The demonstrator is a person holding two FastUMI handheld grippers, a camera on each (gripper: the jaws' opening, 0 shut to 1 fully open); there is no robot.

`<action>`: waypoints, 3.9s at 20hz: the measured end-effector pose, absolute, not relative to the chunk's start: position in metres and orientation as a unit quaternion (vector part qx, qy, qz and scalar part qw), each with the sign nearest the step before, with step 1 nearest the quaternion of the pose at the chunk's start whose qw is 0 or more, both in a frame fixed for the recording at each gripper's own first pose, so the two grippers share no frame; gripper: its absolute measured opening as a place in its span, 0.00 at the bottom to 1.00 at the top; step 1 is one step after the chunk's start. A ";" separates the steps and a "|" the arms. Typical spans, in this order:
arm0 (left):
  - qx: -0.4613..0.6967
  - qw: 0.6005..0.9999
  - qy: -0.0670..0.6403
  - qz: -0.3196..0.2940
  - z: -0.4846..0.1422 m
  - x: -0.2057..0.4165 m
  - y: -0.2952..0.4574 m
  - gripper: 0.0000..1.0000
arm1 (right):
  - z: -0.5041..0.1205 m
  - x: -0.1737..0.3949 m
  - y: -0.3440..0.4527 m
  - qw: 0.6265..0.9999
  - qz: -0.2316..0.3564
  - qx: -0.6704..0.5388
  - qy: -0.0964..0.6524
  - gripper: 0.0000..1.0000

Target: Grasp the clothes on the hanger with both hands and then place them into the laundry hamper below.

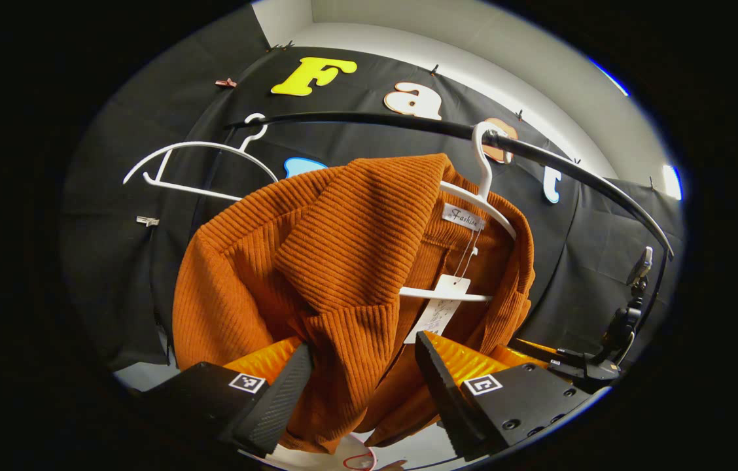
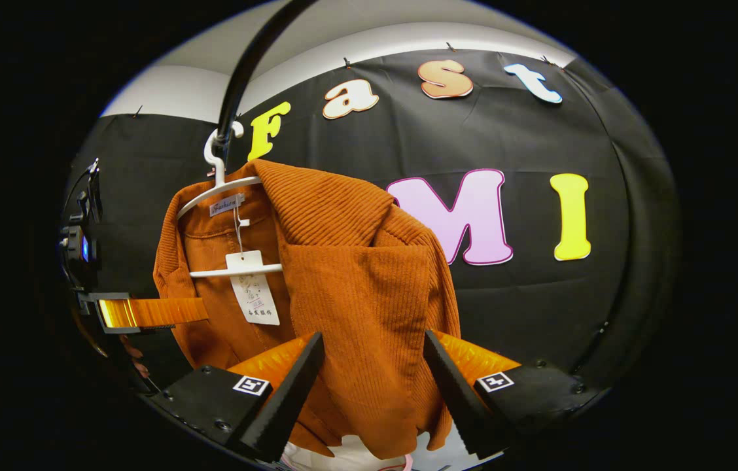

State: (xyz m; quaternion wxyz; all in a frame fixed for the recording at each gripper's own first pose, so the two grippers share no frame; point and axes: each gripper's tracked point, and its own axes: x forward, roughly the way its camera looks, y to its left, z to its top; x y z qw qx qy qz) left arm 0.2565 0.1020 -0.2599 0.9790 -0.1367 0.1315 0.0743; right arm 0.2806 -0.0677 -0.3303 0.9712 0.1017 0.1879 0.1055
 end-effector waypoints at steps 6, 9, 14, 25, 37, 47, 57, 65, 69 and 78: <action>-0.130 0.977 0.146 0.086 -0.266 0.261 0.106 0.94 | -0.336 0.294 -0.067 0.948 0.180 0.177 0.193 0.98; -0.131 0.976 0.147 0.091 -0.267 0.261 0.107 0.94 | -0.331 0.297 -0.078 0.945 0.185 0.199 0.180 1.00; -0.127 0.976 0.151 0.094 -0.267 0.263 0.108 0.94 | -0.318 0.285 -0.041 0.926 0.254 0.213 0.181 0.98; -0.104 0.974 0.114 0.166 -0.257 0.262 0.125 0.93 | -0.336 0.322 -0.020 0.973 0.119 0.077 0.183 0.95; -0.051 0.967 0.087 0.235 -0.203 0.212 0.166 0.11 | -0.260 0.306 -0.054 0.944 0.226 0.200 0.136 0.12; 0.063 0.961 -0.006 0.270 -0.100 0.206 0.213 0.11 | -0.180 0.352 -0.097 0.931 0.199 0.305 0.037 0.12; 0.096 0.959 0.067 0.259 -0.155 0.245 0.255 0.12 | -0.215 0.395 -0.132 0.963 0.131 0.229 0.061 0.17; 0.037 0.965 0.095 0.242 -0.197 0.238 0.266 0.11 | -0.251 0.393 -0.129 0.952 0.146 0.251 0.094 0.12; -0.034 0.966 0.128 0.223 -0.225 0.230 0.272 0.11 | -0.258 0.394 -0.118 0.938 0.166 0.282 0.114 0.12; -0.051 0.949 0.219 0.221 -0.306 0.211 0.232 0.12 | -0.360 0.356 -0.113 0.929 0.101 0.258 0.245 0.12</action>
